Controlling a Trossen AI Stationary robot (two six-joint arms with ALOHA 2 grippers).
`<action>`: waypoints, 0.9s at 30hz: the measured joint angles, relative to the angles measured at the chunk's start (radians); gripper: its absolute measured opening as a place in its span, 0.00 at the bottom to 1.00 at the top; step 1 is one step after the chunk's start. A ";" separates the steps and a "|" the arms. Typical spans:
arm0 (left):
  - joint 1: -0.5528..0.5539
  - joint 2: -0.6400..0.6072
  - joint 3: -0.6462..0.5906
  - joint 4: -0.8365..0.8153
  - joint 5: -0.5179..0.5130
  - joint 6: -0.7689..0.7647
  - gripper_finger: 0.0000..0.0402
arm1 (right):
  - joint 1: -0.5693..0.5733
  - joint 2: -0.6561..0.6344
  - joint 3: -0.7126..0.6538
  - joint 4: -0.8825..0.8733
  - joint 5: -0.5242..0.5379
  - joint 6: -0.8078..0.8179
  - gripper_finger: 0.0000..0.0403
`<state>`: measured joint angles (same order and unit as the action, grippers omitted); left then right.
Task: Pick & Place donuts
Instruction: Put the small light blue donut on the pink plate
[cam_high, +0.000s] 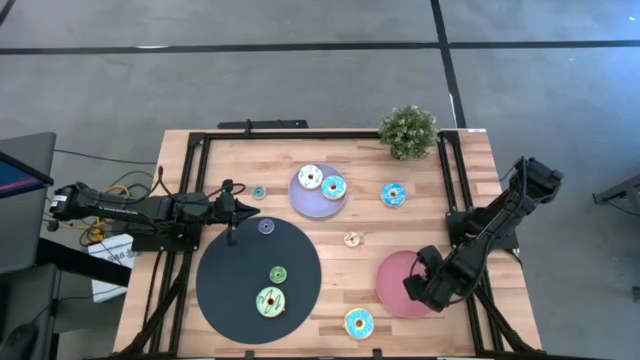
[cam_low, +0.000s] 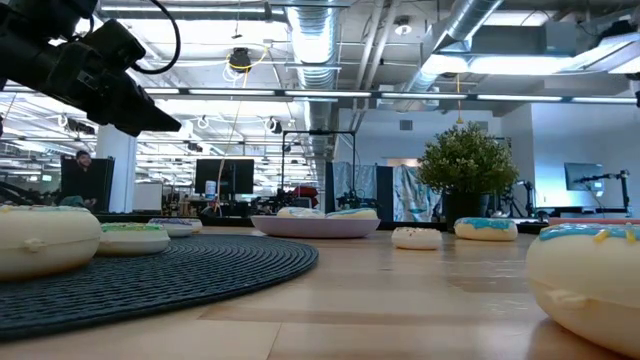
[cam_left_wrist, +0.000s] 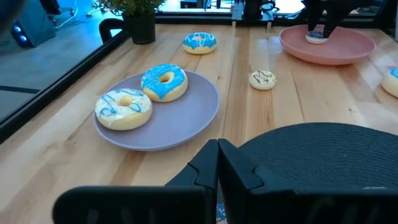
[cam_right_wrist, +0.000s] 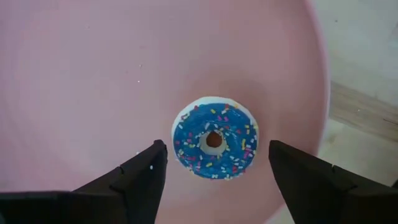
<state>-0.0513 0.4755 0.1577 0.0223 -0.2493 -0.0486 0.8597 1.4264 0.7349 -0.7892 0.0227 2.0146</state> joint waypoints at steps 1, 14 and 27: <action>0.000 0.000 0.000 0.000 0.000 0.000 0.00 | 0.000 -0.001 0.000 0.000 0.000 -0.002 0.69; 0.000 0.000 0.000 0.000 0.000 0.000 0.00 | -0.107 -0.151 0.000 -0.013 0.203 -0.247 0.74; 0.000 0.000 0.000 0.024 0.000 0.012 0.00 | -0.478 -0.156 0.000 0.497 0.489 -1.251 0.74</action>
<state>-0.0513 0.4755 0.1576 0.0459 -0.2493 -0.0361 0.3814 1.2707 0.7350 -0.2921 0.5120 0.7633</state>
